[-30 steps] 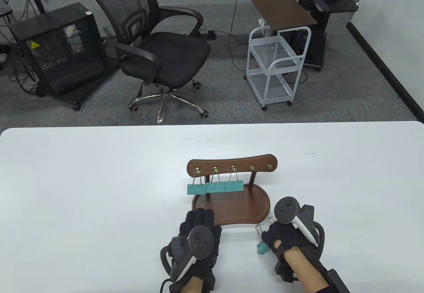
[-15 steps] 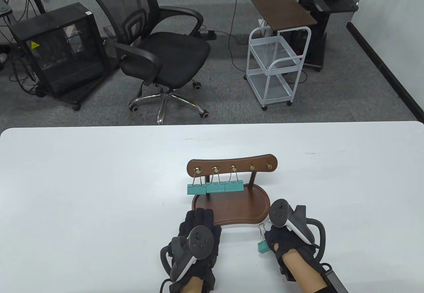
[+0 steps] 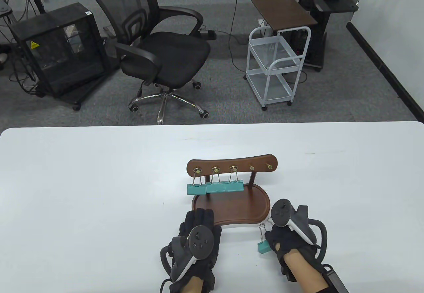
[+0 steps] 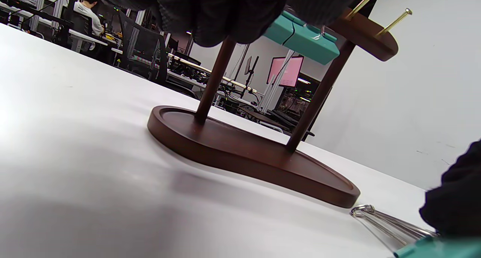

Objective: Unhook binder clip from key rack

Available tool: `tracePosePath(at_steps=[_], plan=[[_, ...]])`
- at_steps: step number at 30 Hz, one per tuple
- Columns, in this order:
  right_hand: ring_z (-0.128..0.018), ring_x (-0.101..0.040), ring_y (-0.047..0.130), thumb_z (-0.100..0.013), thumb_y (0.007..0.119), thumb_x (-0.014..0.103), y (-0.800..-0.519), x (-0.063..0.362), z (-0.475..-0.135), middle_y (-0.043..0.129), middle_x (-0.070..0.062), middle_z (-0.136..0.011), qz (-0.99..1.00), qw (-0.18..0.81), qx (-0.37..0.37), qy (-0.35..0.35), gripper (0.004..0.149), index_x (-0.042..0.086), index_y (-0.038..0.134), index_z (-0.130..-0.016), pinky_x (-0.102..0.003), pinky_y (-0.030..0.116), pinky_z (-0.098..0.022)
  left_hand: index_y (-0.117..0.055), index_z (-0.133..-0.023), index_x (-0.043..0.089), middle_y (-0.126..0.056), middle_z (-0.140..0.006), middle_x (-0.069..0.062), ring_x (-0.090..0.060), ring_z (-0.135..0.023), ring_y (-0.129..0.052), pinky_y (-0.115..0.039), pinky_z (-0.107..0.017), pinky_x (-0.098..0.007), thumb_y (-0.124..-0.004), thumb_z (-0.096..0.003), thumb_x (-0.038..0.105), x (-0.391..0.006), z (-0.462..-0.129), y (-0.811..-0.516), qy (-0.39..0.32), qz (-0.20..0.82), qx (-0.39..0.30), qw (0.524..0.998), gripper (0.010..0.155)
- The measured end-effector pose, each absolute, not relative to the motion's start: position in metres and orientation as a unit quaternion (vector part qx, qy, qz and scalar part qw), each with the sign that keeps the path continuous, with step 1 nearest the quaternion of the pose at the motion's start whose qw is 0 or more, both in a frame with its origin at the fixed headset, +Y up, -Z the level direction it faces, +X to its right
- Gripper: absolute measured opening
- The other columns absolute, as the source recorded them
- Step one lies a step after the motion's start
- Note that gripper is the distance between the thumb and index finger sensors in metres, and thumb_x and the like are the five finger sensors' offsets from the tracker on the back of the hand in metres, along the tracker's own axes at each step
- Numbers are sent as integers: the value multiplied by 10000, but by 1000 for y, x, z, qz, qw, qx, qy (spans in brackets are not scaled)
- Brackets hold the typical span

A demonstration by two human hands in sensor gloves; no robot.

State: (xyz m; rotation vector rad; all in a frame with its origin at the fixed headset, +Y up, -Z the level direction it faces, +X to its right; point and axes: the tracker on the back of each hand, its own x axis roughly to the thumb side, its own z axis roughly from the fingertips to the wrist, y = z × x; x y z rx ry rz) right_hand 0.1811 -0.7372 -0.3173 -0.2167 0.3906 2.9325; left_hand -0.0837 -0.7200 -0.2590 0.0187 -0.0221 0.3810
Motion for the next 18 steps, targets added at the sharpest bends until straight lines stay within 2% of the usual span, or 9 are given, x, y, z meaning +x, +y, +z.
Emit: tracePosePath(at_steps=[9, 18], plan=[[-178, -299, 1085, -341, 879, 469, -736, 188, -317, 1077, -131, -318, 984, 98, -80, 129, 393, 149, 941, -560, -383, 936, -81, -613, -1099, 280, -609, -1175, -32, -302, -1106, -534, -520, -754, -522, -614, -535, 522, -83, -259, -720, -12, 187, 9, 982, 614], [-205, -313, 1082, -347, 871, 455, -730, 188, -315, 1073, -134, -352, 987, 121, -71, 83, 385, 146, 938, -566, -395, 936, -100, -614, -1099, 282, -607, -1175, -31, -300, -1108, -532, -520, -754, -521, -612, -534, 524, -83, -259, -720, -12, 187, 10, 982, 614]])
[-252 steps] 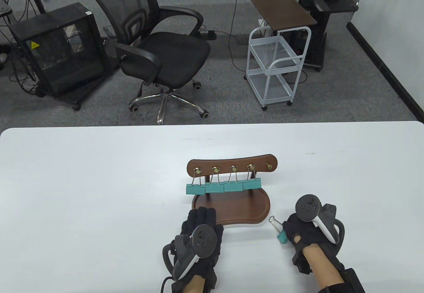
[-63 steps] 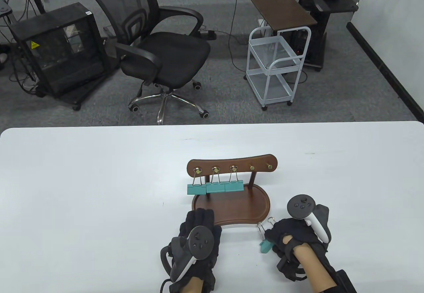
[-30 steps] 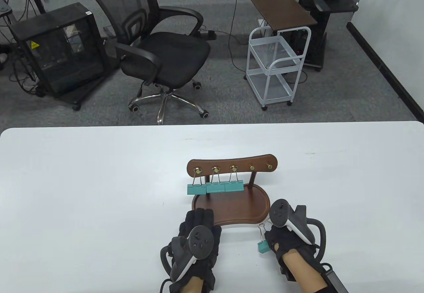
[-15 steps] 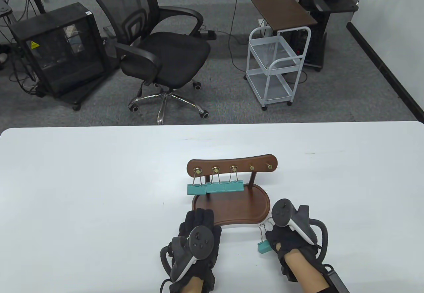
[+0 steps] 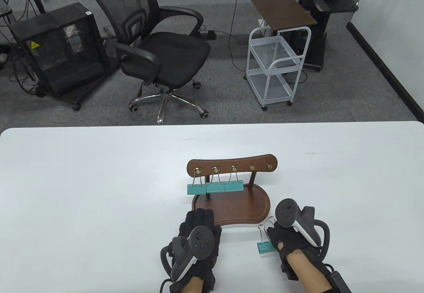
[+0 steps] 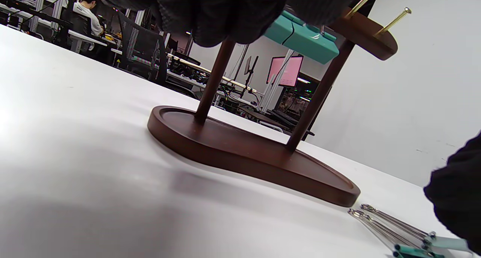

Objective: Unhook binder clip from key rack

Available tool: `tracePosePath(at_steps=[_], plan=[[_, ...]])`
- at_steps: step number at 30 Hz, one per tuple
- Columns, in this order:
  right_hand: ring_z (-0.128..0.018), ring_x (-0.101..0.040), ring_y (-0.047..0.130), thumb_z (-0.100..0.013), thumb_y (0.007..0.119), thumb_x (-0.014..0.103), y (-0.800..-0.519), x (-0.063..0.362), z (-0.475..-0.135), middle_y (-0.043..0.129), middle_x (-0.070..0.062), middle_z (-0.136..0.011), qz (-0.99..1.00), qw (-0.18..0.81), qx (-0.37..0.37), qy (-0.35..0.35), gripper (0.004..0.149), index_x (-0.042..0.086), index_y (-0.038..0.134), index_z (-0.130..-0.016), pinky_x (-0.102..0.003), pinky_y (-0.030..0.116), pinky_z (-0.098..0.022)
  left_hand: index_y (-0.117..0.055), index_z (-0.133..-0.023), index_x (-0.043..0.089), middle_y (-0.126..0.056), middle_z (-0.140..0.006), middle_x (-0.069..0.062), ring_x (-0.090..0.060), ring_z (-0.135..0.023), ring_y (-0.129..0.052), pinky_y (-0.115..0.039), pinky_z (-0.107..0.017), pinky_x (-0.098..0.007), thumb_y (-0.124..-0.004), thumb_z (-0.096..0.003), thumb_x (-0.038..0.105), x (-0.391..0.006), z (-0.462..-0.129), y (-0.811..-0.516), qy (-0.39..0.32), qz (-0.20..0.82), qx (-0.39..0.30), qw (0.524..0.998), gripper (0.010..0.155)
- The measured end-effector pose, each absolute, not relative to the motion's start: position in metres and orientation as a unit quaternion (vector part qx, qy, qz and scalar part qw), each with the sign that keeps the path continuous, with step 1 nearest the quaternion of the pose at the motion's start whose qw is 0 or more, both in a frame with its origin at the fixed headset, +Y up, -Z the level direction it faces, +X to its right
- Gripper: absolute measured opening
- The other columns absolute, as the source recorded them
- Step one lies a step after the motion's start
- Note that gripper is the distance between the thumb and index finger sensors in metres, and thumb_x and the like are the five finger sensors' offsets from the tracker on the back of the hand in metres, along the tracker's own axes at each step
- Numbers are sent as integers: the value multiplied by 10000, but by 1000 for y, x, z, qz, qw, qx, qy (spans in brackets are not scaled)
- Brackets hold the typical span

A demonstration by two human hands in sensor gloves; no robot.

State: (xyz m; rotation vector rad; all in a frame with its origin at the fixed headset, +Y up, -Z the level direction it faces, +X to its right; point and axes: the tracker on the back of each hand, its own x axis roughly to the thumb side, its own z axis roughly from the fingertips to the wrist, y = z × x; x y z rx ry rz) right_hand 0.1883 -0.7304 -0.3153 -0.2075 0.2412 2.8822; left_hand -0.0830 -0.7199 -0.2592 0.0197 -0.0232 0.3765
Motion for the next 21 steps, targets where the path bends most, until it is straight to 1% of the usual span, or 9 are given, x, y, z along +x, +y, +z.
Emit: tracePosePath(at_steps=[3, 5, 9, 11, 13, 15, 17, 18, 21], plan=[[-211, -312, 1083, -346, 868, 456, -726, 187, -314, 1074, -134, -367, 989, 127, -64, 46, 387, 148, 937, -570, -395, 937, -105, -614, -1099, 280, -606, -1177, -29, -301, -1107, -532, -519, -755, -522, -613, -535, 524, -83, -259, -720, -11, 187, 9, 982, 614], [-243, -323, 1080, -348, 859, 461, -723, 186, -313, 1070, -146, -402, 988, 142, -57, 12, 404, 148, 929, -593, -402, 937, -130, -614, -1099, 281, -606, -1176, -28, -300, -1107, -533, -520, -755, -521, -614, -534, 523, -83, -259, -720, -11, 188, 10, 982, 615], [-362, -375, 1053, -362, 820, 483, -715, 183, -312, 1033, -178, -519, 980, 187, -42, -53, 464, 142, 888, -670, -440, 923, -221, -613, -1099, 282, -606, -1176, -28, -301, -1109, -529, -519, -755, -522, -613, -534, 525, -84, -259, -720, -9, 190, 10, 982, 615], [-454, -411, 1018, -368, 806, 493, -711, 181, -312, 993, -198, -609, 971, 221, -34, -83, 504, 140, 851, -725, -467, 907, -285, -613, -1099, 285, -606, -1176, -27, -298, -1108, -531, -519, -756, -521, -612, -534, 526, -85, -260, -720, -8, 192, 10, 981, 613], [-551, -437, 965, -376, 789, 499, -708, 179, -314, 931, -209, -705, 962, 254, -25, -96, 541, 143, 795, -784, -485, 878, -367, -613, -1099, 285, -605, -1177, -28, -298, -1109, -530, -517, -756, -522, -613, -534, 525, -85, -260, -720, -8, 194, 10, 981, 615], [-622, -453, 914, -383, 774, 502, -707, 177, -318, 875, -218, -769, 949, 295, -18, -108, 571, 142, 746, -825, -501, 847, -421, -612, -1100, 282, -606, -1177, -28, -300, -1108, -532, -517, -756, -521, -613, -534, 525, -85, -260, -720, -8, 194, 11, 981, 615], [-682, -459, 864, -390, 763, 503, -706, 174, -323, 826, -223, -819, 936, 335, -6, -108, 588, 147, 707, -855, -514, 816, -461, -613, -1099, 285, -604, -1178, -25, -299, -1109, -529, -517, -757, -521, -613, -534, 525, -85, -260, -720, -8, 196, 10, 980, 614], [-699, -465, 847, -391, 760, 507, -706, 173, -326, 814, -221, -834, 930, 353, -13, -105, 594, 151, 698, -863, -519, 805, -474, -613, -1100, 284, -606, -1177, -28, -300, -1110, -529, -517, -757, -521, -614, -534, 525, -85, -260, -720, -8, 197, 10, 980, 615], [-744, -466, 804, -392, 761, 514, -708, 168, -334, 784, -212, -873, 915, 392, 1, -96, 609, 164, 676, -883, -530, 772, -509, -613, -1099, 284, -606, -1177, -26, -299, -1108, -532, -516, -757, -522, -613, -534, 525, -86, -260, -720, -8, 196, 11, 980, 615]])
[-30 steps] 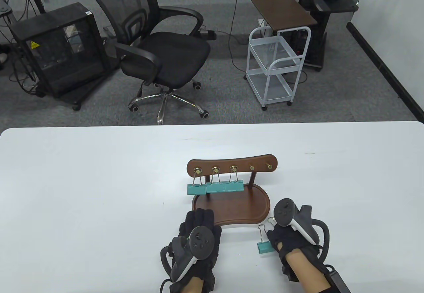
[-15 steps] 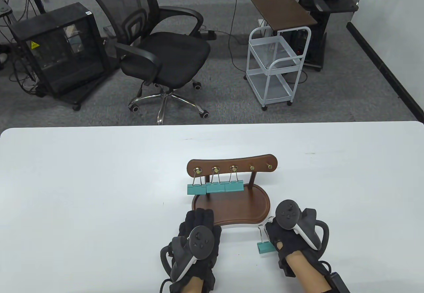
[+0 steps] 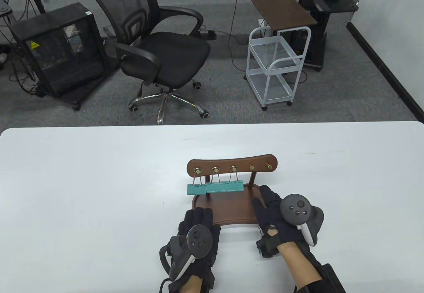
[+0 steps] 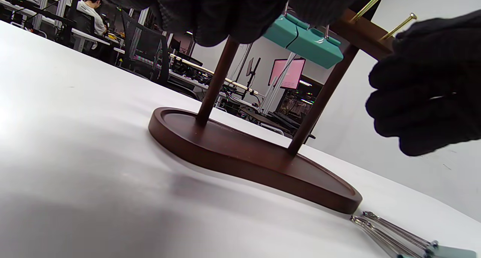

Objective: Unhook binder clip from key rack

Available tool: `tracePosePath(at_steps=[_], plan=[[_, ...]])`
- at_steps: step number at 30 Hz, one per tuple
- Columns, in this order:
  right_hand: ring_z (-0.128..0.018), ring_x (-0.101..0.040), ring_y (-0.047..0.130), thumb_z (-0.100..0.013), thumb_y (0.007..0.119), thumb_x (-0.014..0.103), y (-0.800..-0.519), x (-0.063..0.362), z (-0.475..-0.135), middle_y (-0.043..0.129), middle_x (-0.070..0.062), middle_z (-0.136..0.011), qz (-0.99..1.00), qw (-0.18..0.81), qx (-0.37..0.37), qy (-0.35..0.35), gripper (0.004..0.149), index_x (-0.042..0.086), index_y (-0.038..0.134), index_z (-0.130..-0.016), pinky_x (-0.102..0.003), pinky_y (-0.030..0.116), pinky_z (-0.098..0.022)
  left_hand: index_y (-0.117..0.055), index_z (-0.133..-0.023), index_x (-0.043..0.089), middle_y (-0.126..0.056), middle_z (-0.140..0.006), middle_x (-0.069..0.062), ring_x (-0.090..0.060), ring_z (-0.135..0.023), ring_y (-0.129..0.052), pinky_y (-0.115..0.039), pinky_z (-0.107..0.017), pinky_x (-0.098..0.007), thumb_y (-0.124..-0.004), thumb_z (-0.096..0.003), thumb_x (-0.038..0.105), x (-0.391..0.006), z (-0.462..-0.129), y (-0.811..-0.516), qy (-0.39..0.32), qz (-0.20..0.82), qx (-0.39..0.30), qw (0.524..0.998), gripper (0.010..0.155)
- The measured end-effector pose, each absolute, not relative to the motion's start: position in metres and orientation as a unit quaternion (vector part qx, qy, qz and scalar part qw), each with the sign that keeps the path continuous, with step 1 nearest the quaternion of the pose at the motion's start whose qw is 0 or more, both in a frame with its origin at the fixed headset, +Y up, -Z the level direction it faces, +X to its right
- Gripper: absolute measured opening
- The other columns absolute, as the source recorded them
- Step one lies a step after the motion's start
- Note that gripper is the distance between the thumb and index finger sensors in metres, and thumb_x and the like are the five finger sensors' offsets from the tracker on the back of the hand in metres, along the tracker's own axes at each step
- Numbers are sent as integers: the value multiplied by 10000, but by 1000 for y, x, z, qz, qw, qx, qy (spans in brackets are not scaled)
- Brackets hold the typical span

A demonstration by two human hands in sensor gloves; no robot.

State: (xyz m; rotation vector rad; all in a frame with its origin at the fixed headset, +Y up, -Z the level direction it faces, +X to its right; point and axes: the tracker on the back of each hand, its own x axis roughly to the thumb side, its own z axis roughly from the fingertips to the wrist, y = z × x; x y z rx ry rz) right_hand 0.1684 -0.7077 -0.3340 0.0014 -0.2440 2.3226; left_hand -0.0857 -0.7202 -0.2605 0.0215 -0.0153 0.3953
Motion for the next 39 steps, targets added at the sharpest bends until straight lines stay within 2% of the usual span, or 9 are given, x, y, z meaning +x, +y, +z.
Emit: tracePosePath(at_steps=[12, 22, 31, 39], plan=[[-788, -491, 738, -383, 761, 579, -721, 147, -355, 715, -233, -918, 836, 542, -68, -53, 693, 156, 624, -915, -545, 727, -552, -615, -1098, 287, -604, -1178, -26, -298, -1110, -530, -517, -757, -521, -613, -534, 526, -85, -261, -721, -12, 199, 9, 980, 612], [-801, -494, 713, -392, 751, 583, -739, 143, -361, 679, -242, -935, 781, 621, -67, -30, 709, 157, 584, -934, -540, 716, -566, -615, -1099, 286, -607, -1177, -23, -297, -1110, -530, -516, -757, -521, -614, -534, 526, -85, -261, -721, -15, 203, 10, 979, 614], [-809, -494, 707, -399, 791, 528, -744, 140, -370, 644, -250, -954, 741, 669, -45, 17, 726, 153, 526, -962, -530, 720, -575, -615, -1099, 284, -605, -1177, -26, -300, -1109, -530, -517, -756, -521, -614, -535, 525, -85, -261, -721, -16, 202, 11, 979, 613], [-714, -435, 851, -400, 804, 447, -744, 141, -373, 776, -216, -873, 744, 667, -44, 31, 643, 168, 585, -937, -471, 817, -495, -615, -1099, 284, -606, -1177, -28, -298, -1109, -532, -518, -756, -521, -613, -534, 526, -85, -261, -721, -16, 201, 10, 979, 614]])
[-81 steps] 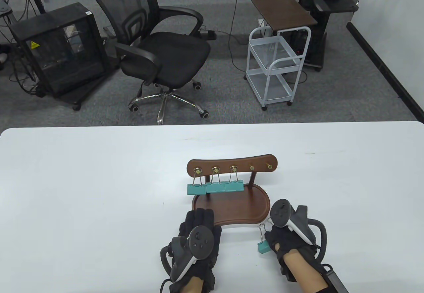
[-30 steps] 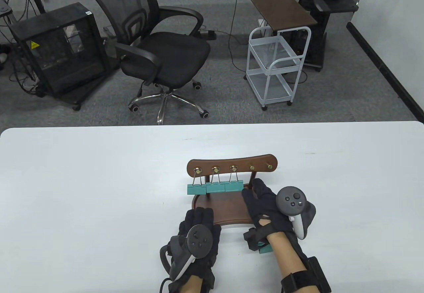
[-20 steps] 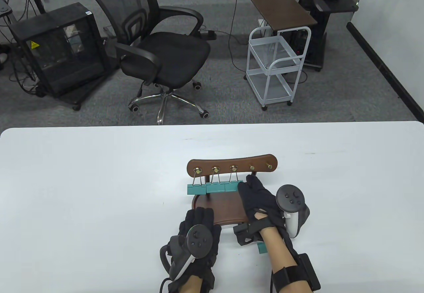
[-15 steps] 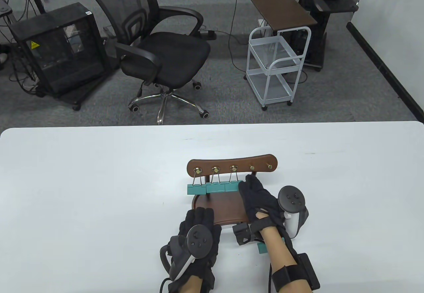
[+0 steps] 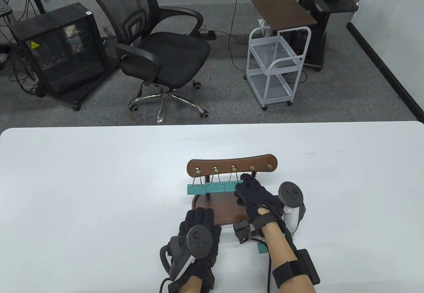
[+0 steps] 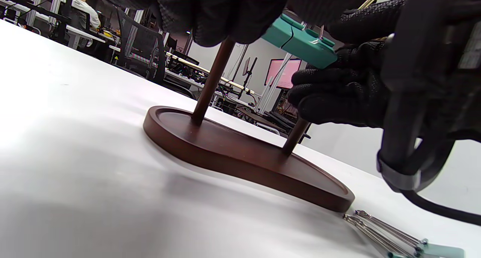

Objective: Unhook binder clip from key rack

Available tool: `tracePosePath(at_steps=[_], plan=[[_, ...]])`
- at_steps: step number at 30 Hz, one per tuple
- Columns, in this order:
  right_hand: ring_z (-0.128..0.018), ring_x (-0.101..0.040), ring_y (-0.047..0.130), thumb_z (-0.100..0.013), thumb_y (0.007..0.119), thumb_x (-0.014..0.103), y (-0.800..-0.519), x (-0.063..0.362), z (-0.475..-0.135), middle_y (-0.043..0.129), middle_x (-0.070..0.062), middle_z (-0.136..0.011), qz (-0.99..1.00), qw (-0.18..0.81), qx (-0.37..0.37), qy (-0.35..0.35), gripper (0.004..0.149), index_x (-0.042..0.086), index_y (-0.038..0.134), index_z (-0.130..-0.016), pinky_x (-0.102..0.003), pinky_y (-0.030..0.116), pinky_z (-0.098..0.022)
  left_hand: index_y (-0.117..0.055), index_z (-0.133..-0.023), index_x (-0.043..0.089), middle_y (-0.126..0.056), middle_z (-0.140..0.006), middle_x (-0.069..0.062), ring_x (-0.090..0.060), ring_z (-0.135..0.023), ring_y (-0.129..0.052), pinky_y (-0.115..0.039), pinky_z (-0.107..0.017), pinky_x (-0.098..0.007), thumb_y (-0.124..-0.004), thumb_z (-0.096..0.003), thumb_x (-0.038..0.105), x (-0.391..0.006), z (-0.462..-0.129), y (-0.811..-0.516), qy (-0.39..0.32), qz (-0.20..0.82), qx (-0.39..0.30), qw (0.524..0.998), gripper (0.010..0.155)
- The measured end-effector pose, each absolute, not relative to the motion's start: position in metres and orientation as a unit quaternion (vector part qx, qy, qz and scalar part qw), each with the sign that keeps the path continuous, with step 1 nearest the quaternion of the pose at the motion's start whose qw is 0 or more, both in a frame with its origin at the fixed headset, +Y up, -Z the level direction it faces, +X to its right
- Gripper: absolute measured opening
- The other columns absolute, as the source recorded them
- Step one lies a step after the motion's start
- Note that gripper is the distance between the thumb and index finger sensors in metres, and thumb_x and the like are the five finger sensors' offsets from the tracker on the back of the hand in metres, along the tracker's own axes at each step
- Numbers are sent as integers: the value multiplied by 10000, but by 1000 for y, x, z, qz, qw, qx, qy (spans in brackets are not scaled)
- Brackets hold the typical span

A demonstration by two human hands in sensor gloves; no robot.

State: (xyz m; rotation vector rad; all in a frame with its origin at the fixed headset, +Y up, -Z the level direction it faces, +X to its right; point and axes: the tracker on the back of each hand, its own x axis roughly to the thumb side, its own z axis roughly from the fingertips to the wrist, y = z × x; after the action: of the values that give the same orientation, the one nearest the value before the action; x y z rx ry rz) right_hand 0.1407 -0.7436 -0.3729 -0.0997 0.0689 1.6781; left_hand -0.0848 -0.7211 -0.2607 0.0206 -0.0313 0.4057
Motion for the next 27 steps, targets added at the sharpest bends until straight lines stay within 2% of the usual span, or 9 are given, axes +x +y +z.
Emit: tracePosePath(at_steps=[9, 27], plan=[[-638, -404, 926, -388, 818, 380, -742, 144, -373, 867, -191, -800, 749, 661, -44, 23, 547, 183, 689, -882, -447, 858, -441, -616, -1098, 285, -606, -1176, -29, -299, -1108, -532, -518, -756, -520, -614, -534, 524, -85, -260, -721, -15, 200, 10, 980, 612], [-599, -385, 956, -384, 824, 386, -740, 148, -371, 896, -183, -767, 743, 668, -41, 12, 529, 192, 713, -864, -428, 875, -417, -610, -1100, 281, -603, -1177, -29, -301, -1107, -531, -517, -755, -521, -611, -536, 519, -85, -260, -721, -15, 199, 11, 980, 613]])
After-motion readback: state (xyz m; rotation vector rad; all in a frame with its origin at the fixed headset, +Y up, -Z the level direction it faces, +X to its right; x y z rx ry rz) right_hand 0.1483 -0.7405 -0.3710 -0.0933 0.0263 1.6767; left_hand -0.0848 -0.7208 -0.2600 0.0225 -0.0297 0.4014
